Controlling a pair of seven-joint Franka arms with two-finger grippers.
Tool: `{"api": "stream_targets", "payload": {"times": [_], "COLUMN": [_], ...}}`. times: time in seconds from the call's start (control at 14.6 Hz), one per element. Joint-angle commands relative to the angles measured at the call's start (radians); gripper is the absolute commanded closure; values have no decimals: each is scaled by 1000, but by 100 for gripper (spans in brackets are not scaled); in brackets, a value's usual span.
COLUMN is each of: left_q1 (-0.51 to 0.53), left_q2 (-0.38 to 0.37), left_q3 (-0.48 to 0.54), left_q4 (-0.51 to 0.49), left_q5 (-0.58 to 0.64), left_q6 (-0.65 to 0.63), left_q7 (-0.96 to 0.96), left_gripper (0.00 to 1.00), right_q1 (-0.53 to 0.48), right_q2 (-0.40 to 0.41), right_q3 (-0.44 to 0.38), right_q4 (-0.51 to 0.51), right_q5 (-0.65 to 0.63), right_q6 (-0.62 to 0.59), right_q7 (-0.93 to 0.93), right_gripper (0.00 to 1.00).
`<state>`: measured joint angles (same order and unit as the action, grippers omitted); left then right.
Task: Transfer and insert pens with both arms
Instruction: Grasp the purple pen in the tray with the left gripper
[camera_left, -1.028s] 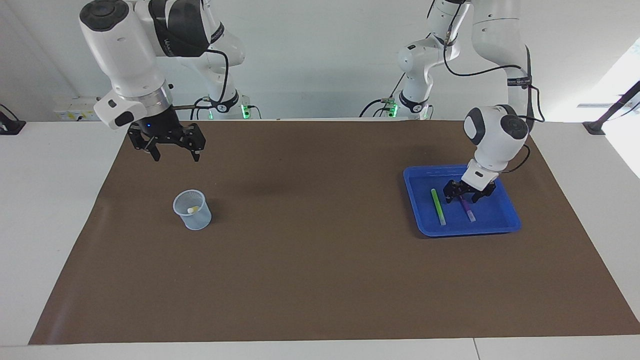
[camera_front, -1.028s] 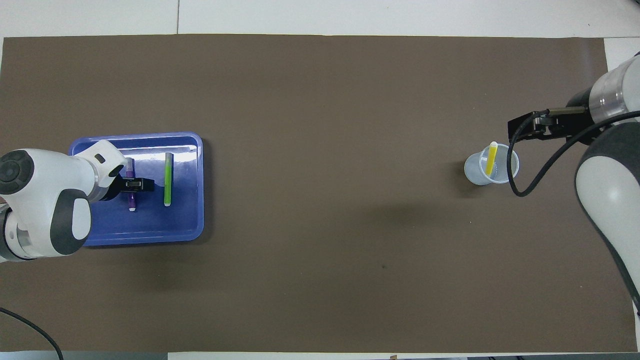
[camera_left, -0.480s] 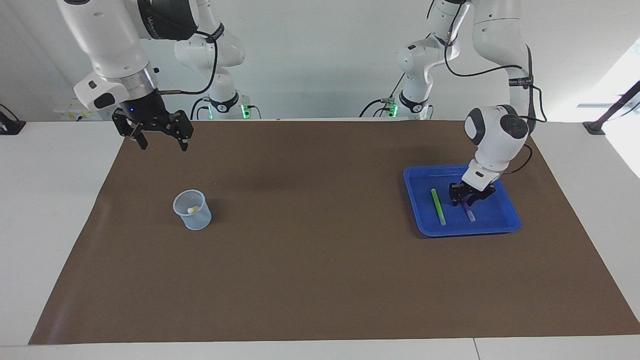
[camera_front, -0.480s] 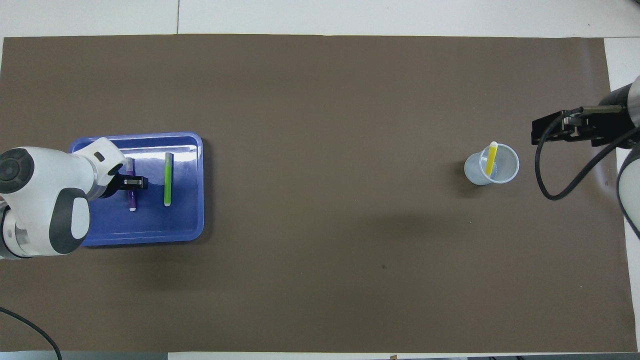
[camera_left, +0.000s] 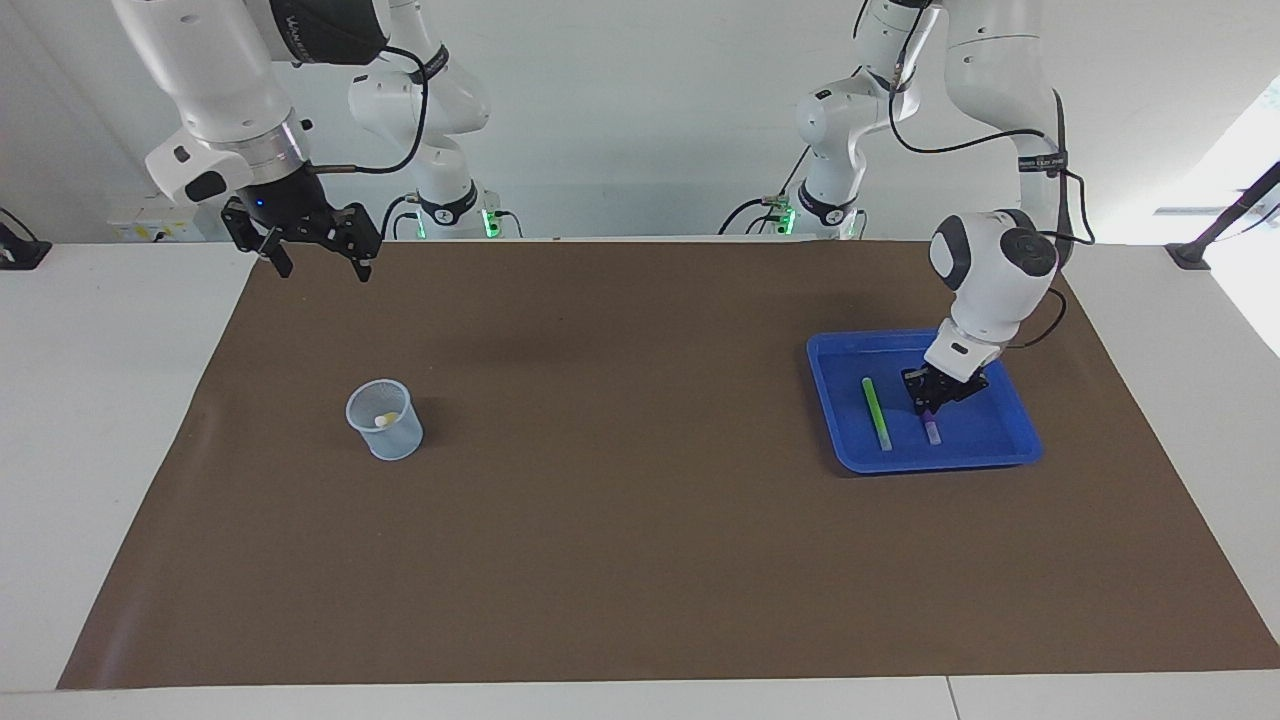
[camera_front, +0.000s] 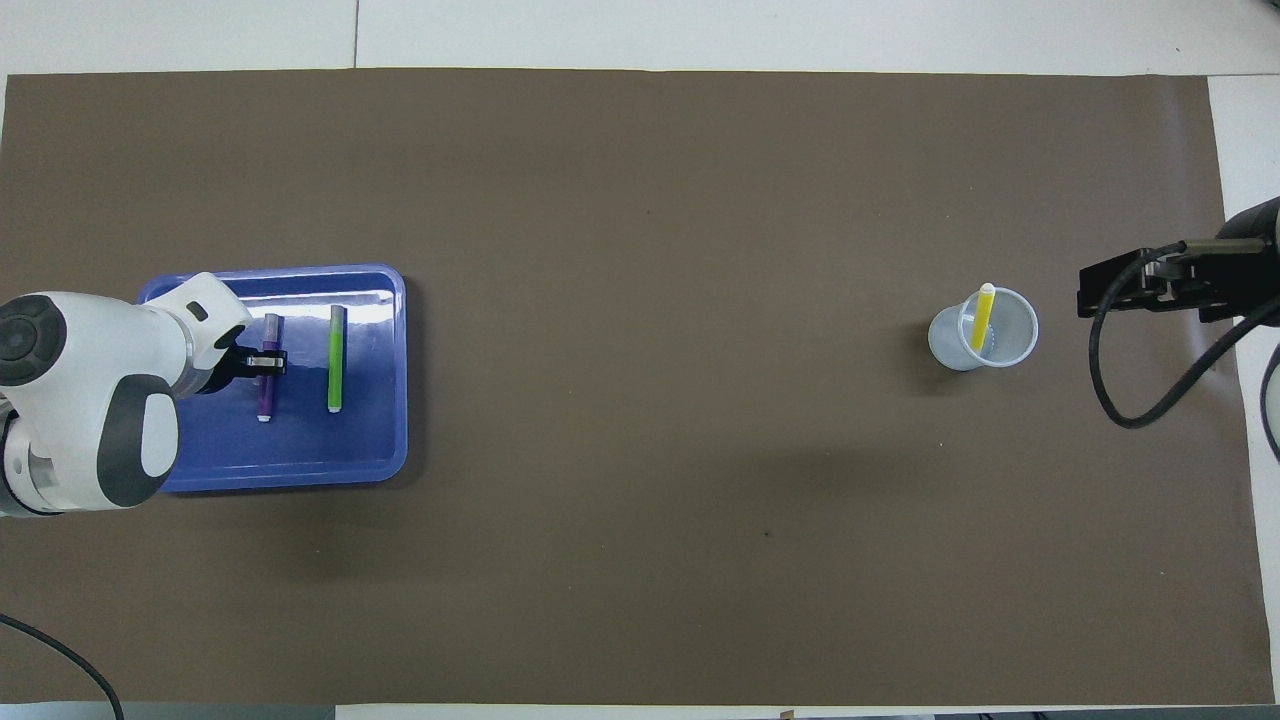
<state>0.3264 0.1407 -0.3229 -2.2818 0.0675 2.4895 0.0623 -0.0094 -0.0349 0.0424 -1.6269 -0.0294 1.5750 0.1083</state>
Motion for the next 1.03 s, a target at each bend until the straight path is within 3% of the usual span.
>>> {"api": "stream_targets", "payload": {"times": [0.0,0.21,0.48,0.75,0.96], "left_q1": [26,25,23,8,6], "left_q2": [30,31,28,27,13], "left_q3": [-4,-8,-7,-10,-43], "left_q4": [65,195,349,511,584], "left_q5": [28,-12,-188,-354,-492], "left_q6": [-68,-275,-503,-722,-802], "left_q7": [8,-2,-57,-364,-664], "left_gripper": [100,100,100,100,100], "right_q1": [-15,-15,-9,-4,-9], "right_q2": [-23,-22,-20,-17,-17], "right_q3": [7,7,8,10,10], "right_q4": [-31,-30,-30,-30,-30], "right_q5": [5,5,9,75,86], "right_q6": [20,22,40,45,56], "right_q7": [-22,-22,-19,-16,-18], "right_gripper": [0,0,0,0,0]}}
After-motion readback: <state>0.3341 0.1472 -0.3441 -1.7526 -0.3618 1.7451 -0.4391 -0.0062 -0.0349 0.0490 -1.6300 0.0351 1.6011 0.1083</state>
